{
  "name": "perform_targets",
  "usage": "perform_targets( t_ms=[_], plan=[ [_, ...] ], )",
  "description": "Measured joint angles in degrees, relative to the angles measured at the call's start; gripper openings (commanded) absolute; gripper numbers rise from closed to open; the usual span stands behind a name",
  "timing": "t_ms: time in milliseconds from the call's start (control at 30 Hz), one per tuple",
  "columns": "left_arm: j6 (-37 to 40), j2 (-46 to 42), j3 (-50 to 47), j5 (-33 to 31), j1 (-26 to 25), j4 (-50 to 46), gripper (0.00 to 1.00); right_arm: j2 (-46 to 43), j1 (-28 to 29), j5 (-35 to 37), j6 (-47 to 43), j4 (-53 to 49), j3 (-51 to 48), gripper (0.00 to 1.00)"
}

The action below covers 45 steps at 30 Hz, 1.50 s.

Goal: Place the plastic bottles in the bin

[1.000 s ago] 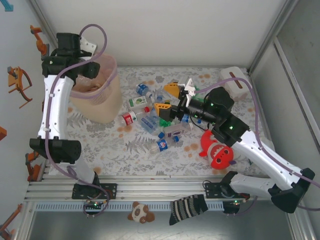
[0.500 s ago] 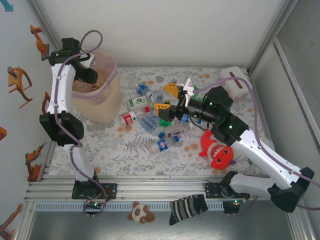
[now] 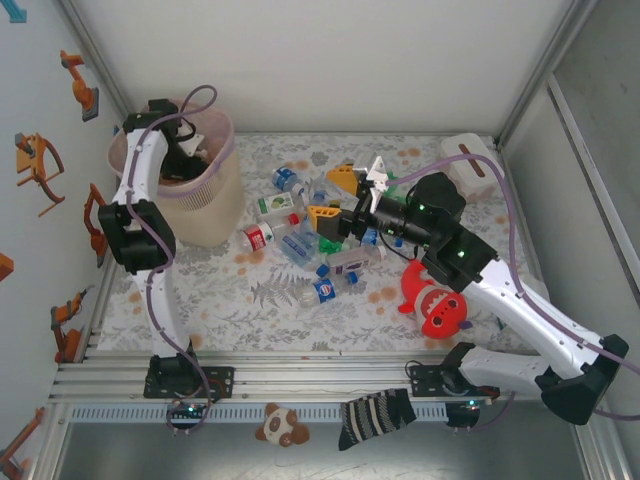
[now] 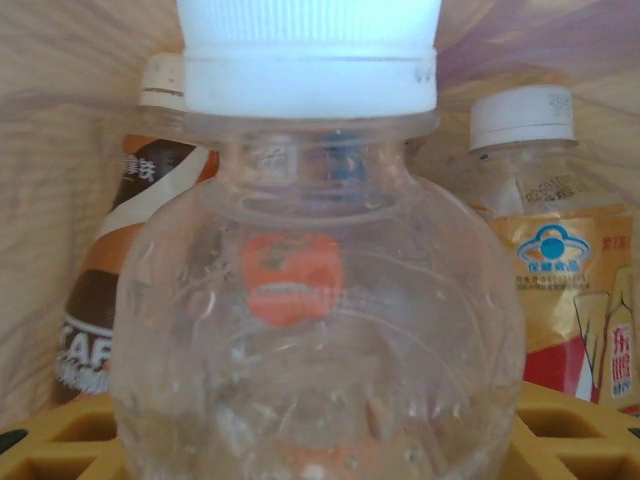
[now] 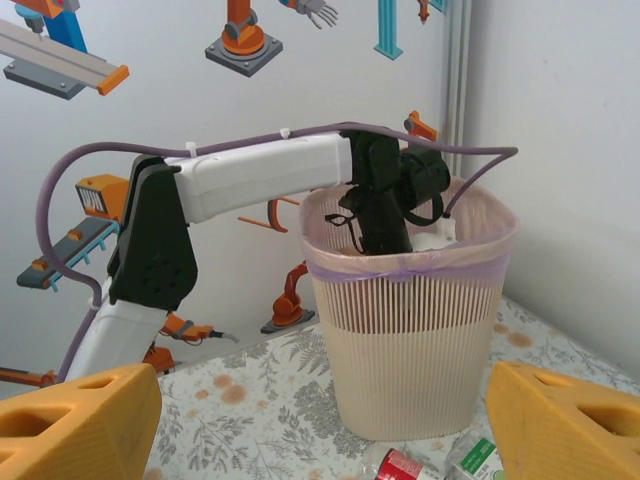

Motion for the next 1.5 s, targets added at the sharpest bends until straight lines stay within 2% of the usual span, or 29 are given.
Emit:
perform_targets(
  t_ms=[267, 567, 1267, 1500],
  plan=[
    [-1.64, 2.43, 0.0, 4.48, 0.0, 0.37, 0.72, -0.31, 0.02, 0.46, -0.02, 0.0, -0.48, 0.83],
    [-3.19, 3.1, 0.0, 5.97, 0.35, 0.24, 0.85, -1.79, 0.02, 0.9, -0.02, -0.04, -1.05, 0.83],
    [-5.86, -10.95, -1.75, 10.67, 1.84, 2.69, 0.88, -3.45, 0.02, 3.89, -0.87, -2.62, -1.07, 0.83],
    [-7.74, -19.58, -6.82, 12.61, 2.45, 7.04, 0.88, -3.45, 0.02, 7.39, -0.81, -4.76, -1.07, 0.82]
  ],
)
